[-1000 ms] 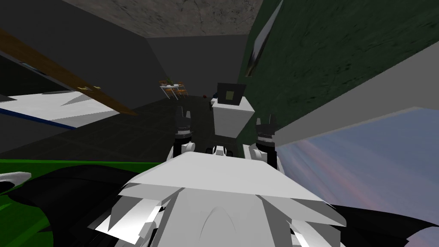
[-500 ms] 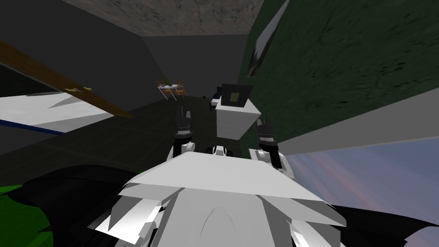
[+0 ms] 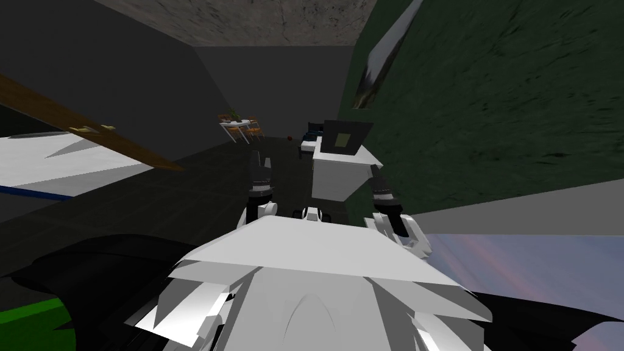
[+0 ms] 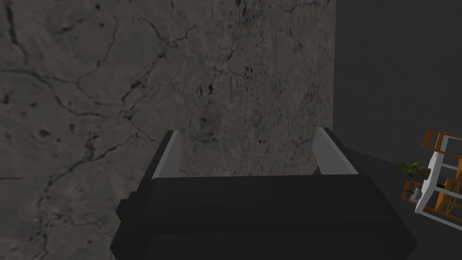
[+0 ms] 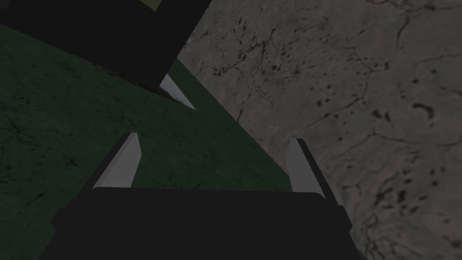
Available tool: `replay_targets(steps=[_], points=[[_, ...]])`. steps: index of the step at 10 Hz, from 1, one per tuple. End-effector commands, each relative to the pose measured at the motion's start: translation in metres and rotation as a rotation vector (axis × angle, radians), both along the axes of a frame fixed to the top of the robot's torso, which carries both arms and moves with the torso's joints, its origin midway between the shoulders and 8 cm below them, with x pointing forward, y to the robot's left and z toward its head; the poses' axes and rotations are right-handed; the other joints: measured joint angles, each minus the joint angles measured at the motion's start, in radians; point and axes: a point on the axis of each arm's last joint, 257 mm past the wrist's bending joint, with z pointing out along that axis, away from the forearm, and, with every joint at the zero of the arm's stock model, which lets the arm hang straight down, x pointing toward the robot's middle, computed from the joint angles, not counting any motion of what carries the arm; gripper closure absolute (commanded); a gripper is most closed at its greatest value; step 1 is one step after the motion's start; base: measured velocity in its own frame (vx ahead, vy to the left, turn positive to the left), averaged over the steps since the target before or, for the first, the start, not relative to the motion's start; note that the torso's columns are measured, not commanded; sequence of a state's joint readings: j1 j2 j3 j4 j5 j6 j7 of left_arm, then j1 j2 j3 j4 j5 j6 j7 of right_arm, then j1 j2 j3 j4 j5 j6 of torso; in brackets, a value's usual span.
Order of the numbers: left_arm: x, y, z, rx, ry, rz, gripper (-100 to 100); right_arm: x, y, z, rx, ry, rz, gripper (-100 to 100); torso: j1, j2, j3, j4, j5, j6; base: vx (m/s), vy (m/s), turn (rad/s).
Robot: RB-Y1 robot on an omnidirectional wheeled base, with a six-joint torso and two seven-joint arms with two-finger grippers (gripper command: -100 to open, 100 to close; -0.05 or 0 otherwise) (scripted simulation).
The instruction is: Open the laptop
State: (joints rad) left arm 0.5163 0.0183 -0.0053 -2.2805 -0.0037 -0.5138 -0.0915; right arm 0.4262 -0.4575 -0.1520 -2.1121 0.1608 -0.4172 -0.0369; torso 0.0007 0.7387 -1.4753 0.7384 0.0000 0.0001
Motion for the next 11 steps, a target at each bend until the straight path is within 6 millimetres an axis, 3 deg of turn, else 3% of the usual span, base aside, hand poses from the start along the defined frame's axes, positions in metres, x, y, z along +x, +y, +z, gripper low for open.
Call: replay_targets(steps=[1,3,7,11], points=[[0.0,0.0,0.0,0.0,0.0,0.0,0,0.005,-0.007,-0.006,-0.132,0.011,-0.021,-100,0.004,-0.004,-0.003,-0.001,0.001,0.0,0.122,0.179,-0.018],[0.0,0.0,0.0,0.0,0.0,0.0,0,0.013,-0.021,-0.013,-0.285,0.022,-0.056,-100,-0.004,0.0,-0.001,0.0,-0.001,0.0,0.114,0.182,-0.05],[0.0,0.0,0.0,0.0,0.0,0.0,0,0.022,-0.037,-0.016,-0.465,0.032,-0.084,-100,0.001,-0.003,-0.002,-0.001,0.001,0.0,0.109,0.165,-0.04],[0.0,0.0,0.0,0.0,0.0,0.0,0,0.036,-0.069,-0.018,-0.715,0.043,-0.144,-100,-0.001,0.0,-0.001,0.0,0.0,0.0,0.103,0.173,-0.044]])
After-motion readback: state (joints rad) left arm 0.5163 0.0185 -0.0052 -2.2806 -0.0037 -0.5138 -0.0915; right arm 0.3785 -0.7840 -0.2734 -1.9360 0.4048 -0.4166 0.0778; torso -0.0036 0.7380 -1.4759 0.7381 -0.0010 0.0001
